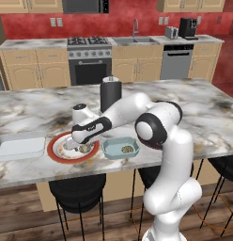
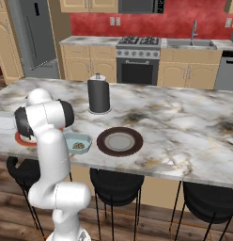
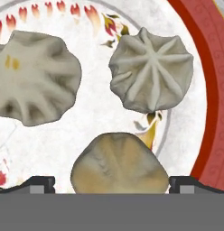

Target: Place two dumplings into each of the tupperware containers and then place the containers in the fridge.

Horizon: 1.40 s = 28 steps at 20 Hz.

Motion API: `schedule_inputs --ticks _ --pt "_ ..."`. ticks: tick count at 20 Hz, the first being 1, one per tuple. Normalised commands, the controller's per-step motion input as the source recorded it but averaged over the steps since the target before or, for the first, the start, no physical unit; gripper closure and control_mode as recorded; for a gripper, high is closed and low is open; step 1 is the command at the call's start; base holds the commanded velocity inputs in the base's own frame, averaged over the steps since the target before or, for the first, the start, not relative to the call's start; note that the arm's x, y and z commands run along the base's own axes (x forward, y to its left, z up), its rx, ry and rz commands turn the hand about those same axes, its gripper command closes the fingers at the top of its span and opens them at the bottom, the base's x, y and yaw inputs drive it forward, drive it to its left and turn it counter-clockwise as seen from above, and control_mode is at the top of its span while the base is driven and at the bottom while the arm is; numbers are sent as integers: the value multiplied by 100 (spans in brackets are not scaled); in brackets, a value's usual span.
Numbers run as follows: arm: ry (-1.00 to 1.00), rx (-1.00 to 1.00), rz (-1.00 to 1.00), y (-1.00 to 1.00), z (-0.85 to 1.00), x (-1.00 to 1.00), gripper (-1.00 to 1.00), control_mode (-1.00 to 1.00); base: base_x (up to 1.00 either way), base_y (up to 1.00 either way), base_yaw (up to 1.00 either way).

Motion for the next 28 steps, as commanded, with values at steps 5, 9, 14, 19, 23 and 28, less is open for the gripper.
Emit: schedule_inputs --ticks 5,9,14,19,23,28 --pt "0 0 0 0 -7 8 -100 -100 0 0 0" --pt "0 0 0 0 -13 1 -100 -100 0 0 0" --pt "0 0 0 0 -18 0 100 -100 0 0 0" --pt "1 0 0 0 0 0 100 -100 0 0 0" --pt "0 0 0 -2 1 0 100 -100 0 0 0" --pt "0 0 -4 -34 33 -20 100 -100 0 0 0"
